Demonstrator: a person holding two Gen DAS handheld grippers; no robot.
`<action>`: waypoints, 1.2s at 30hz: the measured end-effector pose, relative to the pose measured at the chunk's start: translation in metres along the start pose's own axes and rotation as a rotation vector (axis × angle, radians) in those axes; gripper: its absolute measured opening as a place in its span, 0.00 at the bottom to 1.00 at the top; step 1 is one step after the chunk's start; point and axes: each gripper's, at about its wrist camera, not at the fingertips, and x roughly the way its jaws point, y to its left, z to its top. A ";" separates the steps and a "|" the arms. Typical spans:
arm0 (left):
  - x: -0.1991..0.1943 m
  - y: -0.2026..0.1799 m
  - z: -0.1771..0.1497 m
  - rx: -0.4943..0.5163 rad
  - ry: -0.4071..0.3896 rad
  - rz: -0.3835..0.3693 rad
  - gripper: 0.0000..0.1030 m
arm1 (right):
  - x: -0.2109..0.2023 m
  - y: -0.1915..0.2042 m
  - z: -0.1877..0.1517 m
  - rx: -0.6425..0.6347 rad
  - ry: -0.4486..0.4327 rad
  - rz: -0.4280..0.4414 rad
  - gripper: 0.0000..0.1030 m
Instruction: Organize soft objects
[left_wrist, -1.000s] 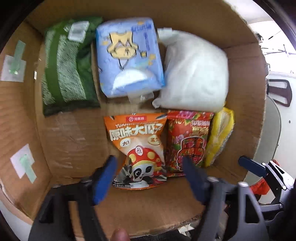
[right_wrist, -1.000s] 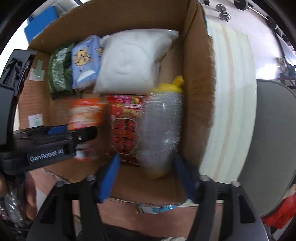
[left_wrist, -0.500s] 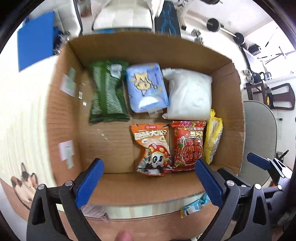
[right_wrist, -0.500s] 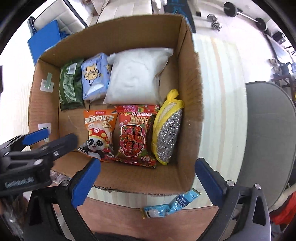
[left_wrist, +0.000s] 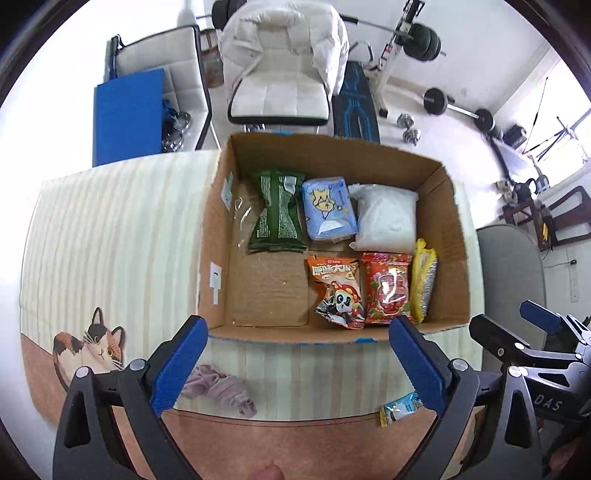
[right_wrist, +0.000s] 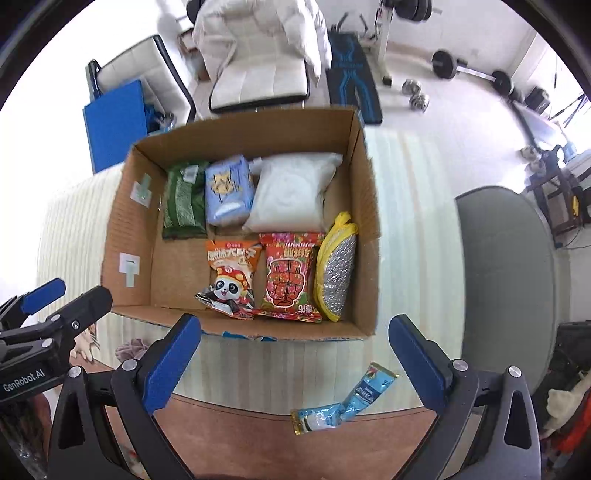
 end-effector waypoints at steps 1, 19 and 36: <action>-0.006 0.001 -0.003 -0.001 -0.011 -0.001 0.98 | -0.007 0.001 -0.004 -0.001 -0.018 -0.008 1.00; -0.037 0.049 -0.046 -0.102 -0.035 0.007 0.98 | -0.055 -0.006 -0.056 0.094 -0.114 0.045 1.00; 0.170 0.142 -0.133 -0.586 0.457 -0.166 0.84 | 0.120 -0.092 -0.174 0.540 0.276 0.153 1.00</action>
